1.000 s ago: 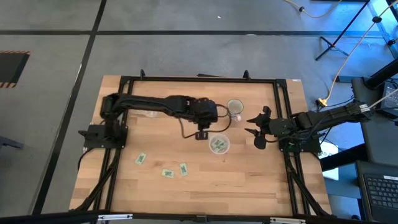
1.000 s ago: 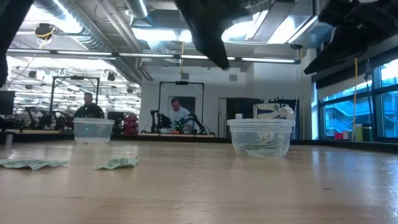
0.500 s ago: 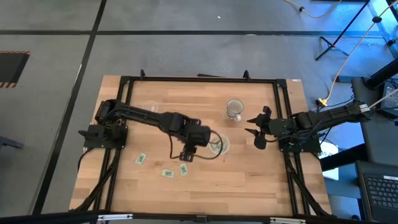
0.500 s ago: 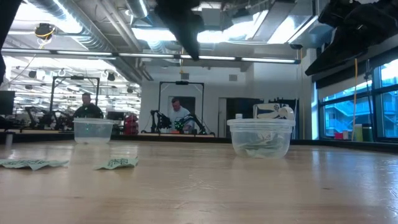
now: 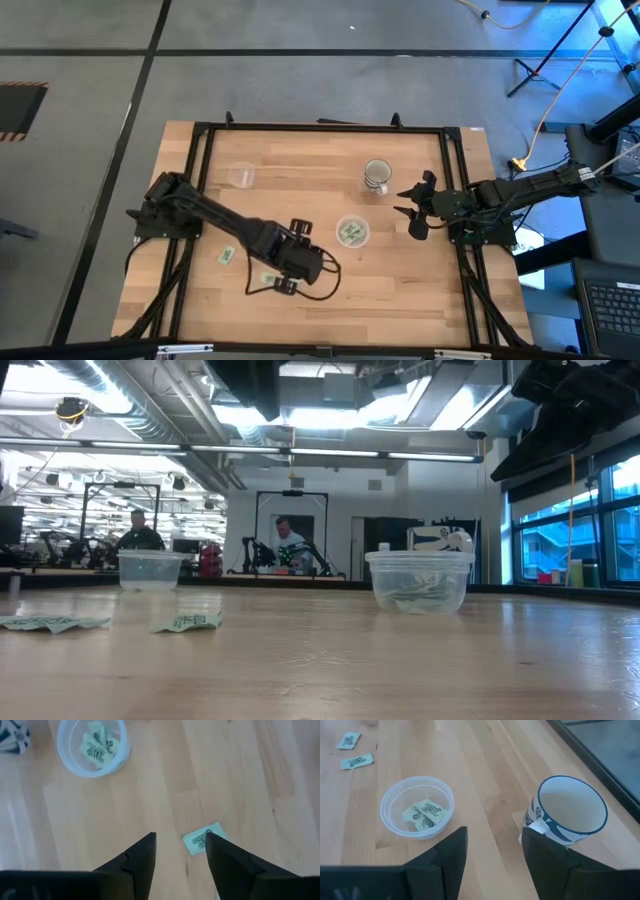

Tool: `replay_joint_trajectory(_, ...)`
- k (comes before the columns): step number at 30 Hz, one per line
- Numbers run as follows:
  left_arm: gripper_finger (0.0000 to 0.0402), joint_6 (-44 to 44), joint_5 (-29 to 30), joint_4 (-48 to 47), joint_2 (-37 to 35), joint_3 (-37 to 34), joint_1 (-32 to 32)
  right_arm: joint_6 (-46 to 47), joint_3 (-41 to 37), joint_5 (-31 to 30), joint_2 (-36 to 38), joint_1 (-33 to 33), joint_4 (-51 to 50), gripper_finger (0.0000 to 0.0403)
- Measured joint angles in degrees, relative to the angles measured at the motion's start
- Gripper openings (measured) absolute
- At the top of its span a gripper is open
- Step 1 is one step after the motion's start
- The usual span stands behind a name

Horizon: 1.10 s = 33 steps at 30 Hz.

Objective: Pick and place Stevia / Truvia into bins
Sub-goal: Put the green sugar packet into the circular transparent container

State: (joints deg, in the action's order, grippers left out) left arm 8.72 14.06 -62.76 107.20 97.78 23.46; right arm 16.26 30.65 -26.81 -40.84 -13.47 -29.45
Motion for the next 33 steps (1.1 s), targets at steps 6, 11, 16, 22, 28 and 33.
replay_joint_trajectory(6,0.0166,7.04,0.18,1.13,1.61,-3.87,-0.75,-0.07,0.0,0.0,-0.02,0.0,0.02,0.0192)
replay_joint_trajectory(11,0.0162,1.92,-0.17,5.89,1.72,-10.45,-0.61,-0.08,0.0,0.0,-0.02,0.0,0.02,0.0192)
replay_joint_trajectory(16,0.016,-7.51,-1.27,8.9,1.72,-15.89,-0.12,-0.16,0.0,-0.01,-0.02,0.0,0.02,0.0192)
replay_joint_trajectory(22,0.016,-23.02,-2.26,14.73,1.72,-20.34,0.31,1.2,0.0,-0.02,-0.02,0.0,0.02,0.0192)
replay_joint_trajectory(28,0.016,-34.4,-9.13,18.6,1.7,-20.41,0.92,1.54,0.0,-0.02,-0.02,0.0,0.02,0.0192)
replay_joint_trajectory(33,0.0161,-35.53,-14.36,19.59,2.2,-20.41,-0.71,1.64,0.0,-0.02,-0.02,0.0,0.04,0.0192)
